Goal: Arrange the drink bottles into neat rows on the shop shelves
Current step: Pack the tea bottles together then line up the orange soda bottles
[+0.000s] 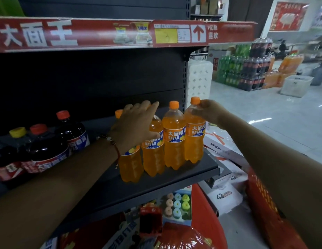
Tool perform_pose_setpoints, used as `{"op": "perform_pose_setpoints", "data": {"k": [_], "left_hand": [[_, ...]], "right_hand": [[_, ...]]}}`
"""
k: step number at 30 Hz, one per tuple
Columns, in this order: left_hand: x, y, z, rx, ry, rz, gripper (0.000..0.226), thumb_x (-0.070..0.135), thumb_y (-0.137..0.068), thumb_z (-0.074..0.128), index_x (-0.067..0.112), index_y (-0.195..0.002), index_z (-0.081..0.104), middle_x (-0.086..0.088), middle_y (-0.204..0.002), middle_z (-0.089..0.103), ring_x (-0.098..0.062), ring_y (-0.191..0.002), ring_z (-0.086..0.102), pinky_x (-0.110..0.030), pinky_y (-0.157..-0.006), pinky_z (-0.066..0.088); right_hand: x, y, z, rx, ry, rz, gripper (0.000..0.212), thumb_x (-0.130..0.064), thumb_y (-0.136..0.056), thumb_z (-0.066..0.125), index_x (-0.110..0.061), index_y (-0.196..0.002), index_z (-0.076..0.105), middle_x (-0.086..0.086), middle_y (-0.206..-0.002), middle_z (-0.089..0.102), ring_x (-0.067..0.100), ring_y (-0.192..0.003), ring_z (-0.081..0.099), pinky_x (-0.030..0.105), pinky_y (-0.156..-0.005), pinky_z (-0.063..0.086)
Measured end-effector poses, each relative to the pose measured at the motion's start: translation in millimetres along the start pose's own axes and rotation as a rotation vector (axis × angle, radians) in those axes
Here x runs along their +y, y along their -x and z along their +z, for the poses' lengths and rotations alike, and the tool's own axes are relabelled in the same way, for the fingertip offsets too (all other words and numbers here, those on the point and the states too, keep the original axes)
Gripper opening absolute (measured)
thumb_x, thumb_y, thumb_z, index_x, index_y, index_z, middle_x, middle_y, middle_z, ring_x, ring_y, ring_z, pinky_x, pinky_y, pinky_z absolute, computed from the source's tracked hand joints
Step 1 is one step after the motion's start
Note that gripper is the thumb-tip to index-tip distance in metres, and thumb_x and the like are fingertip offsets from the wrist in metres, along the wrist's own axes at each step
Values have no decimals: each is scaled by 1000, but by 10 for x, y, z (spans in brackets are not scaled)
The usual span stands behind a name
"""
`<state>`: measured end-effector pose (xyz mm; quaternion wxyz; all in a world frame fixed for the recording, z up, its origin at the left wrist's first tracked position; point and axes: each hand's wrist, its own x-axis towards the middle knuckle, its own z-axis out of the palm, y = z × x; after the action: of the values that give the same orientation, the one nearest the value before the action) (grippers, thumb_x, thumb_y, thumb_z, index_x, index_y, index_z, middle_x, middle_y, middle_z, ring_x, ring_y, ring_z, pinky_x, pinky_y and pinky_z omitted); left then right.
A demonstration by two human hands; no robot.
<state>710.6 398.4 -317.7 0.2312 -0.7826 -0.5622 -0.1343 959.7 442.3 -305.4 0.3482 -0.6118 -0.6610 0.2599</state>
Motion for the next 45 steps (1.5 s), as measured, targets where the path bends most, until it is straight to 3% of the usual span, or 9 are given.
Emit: {"op": "perform_pose_setpoints", "data": {"k": [6, 10, 14, 17, 20, 26, 33, 41, 45], "left_hand": [[-91, 166, -28, 88, -19, 6, 105, 70, -76, 64, 29, -157, 11, -9, -164, 18, -31, -151, 9, -57, -120, 5], [-218, 689, 75, 243, 414, -295, 109, 57, -73, 75, 36, -156, 7, -6, -165, 4, -29, -152, 1, -53, -118, 10], [-147, 1221, 419, 181, 1142, -635, 117, 38, -73, 85, 41, -155, 2, 0, -159, 25, -18, -143, 29, -44, -108, 37], [-78, 1371, 680, 60, 1417, -674, 82, 18, -79, 81, 43, -140, 32, 13, -130, 56, 5, -111, 58, -14, -75, 52], [-75, 1412, 907, 41, 1404, -640, 51, 14, -83, 78, 37, -120, 51, 17, -110, 67, 2, -102, 65, -11, -70, 52], [-144, 1436, 1018, 14, 1383, -619, 51, 22, -84, 78, 36, -126, 52, 16, -115, 69, 0, -105, 65, -24, -86, 53], [-148, 1436, 1027, 0, 1375, -591, 50, 24, -85, 76, 36, -127, 52, 21, -114, 69, 0, -105, 65, -23, -84, 52], [-123, 1456, 1050, 23, 1355, -582, 47, 22, -88, 74, 38, -126, 51, 28, -112, 67, 5, -104, 64, -21, -82, 54], [-141, 1460, 1021, 2, 1351, -577, 48, 24, -88, 74, 42, -125, 49, 25, -111, 67, 9, -103, 63, -14, -76, 52]], "right_hand": [[-27, 104, 152, 113, 62, -11, 50, -42, -90, 61, -12, -129, 51, 11, -127, 58, 27, -112, 57, 41, -90, 49], [-223, 361, 354, 353, 254, -403, 72, -47, -91, 59, -24, -151, 27, 1, -157, 27, 22, -142, 31, 42, -111, 36], [-583, 529, 560, 94, 366, -539, 65, -44, -92, 58, -26, -149, 33, -3, -153, 35, 17, -137, 36, 27, -99, 35], [-725, 476, 659, 39, 480, -565, 65, -49, -91, 57, -22, -148, 37, 3, -150, 42, 22, -143, 28, 37, -117, 19], [-747, 425, 677, 57, 457, -531, 67, -53, -90, 57, -20, -146, 40, 5, -140, 53, 23, -133, 43, 43, -116, 28], [-721, 303, 739, 38, 569, -544, 59, -55, -91, 53, -28, -141, 40, -5, -108, 70, 19, -116, 59, 42, -117, 14], [-790, 301, 664, 4, 617, -542, 53, -49, -89, 60, -27, -135, 46, -2, -109, 68, 20, -112, 59, 43, -113, 24], [-666, 105, 353, 27, 457, -326, 38, -36, -90, 63, -19, -124, 58, 8, -119, 60, 22, -103, 56, 32, -80, 45], [-545, 85, 317, 9, 412, -316, 45, -21, -90, 65, -19, -133, 53, 11, -125, 59, 28, -114, 56, 35, -90, 45]]}}
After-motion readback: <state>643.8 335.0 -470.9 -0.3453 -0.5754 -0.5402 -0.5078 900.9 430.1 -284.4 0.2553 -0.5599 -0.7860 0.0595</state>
